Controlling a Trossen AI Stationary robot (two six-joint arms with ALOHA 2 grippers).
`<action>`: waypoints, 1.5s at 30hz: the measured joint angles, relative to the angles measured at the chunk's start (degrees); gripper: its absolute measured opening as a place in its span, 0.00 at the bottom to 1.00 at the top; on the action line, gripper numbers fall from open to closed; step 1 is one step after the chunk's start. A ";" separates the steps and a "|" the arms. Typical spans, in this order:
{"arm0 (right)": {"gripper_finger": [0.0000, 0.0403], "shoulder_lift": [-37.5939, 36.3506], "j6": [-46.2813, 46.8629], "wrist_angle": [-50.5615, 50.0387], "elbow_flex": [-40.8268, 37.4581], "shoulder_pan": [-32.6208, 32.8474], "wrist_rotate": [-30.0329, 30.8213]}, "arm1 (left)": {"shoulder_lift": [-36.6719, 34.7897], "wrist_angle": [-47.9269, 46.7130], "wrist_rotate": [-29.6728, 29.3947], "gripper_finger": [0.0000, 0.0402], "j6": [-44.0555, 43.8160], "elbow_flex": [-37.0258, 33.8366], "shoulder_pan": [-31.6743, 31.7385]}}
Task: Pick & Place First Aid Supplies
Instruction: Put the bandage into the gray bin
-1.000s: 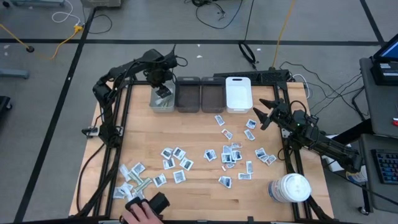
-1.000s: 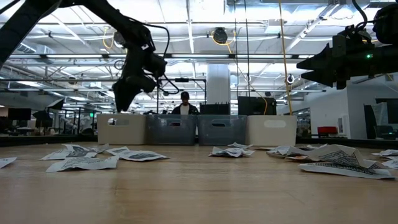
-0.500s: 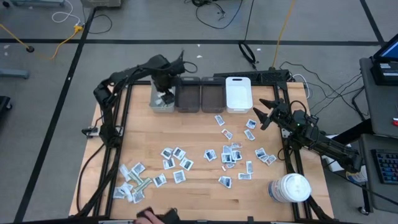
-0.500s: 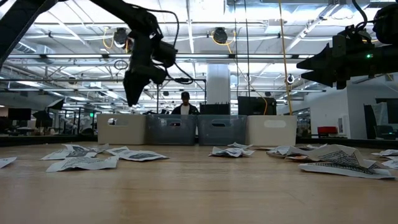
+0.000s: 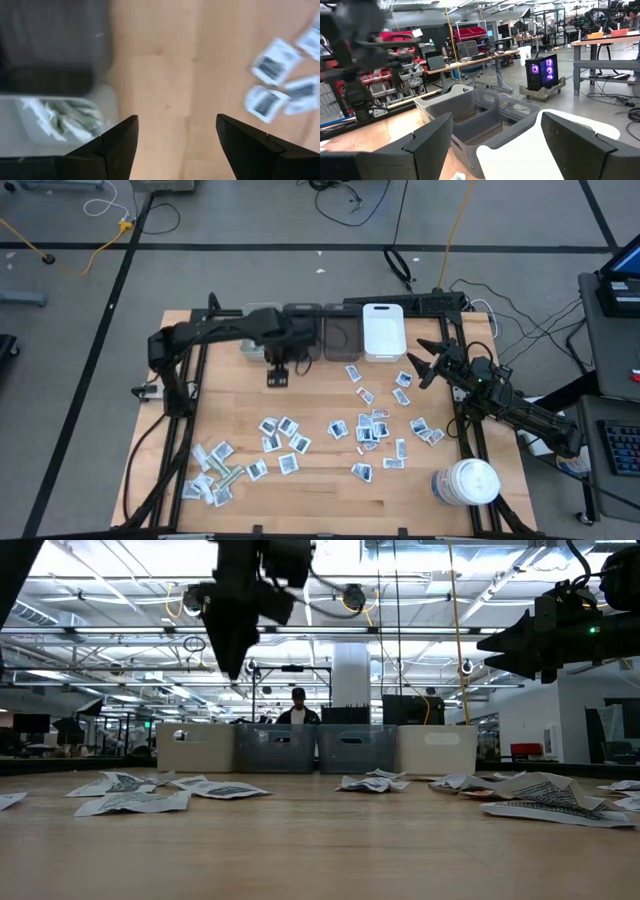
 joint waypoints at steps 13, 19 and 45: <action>0.74 -0.02 0.00 0.00 -0.02 -0.02 0.00 | -5.03 -0.61 0.38 0.68 -2.67 0.02 -21.62; 0.74 0.00 0.00 0.00 0.00 0.00 0.00 | -4.96 -0.50 3.52 0.68 -16.20 0.00 -25.23; 0.74 0.00 0.00 -0.02 0.00 0.00 0.01 | -12.38 1.32 6.95 0.68 -59.70 -12.38 -32.85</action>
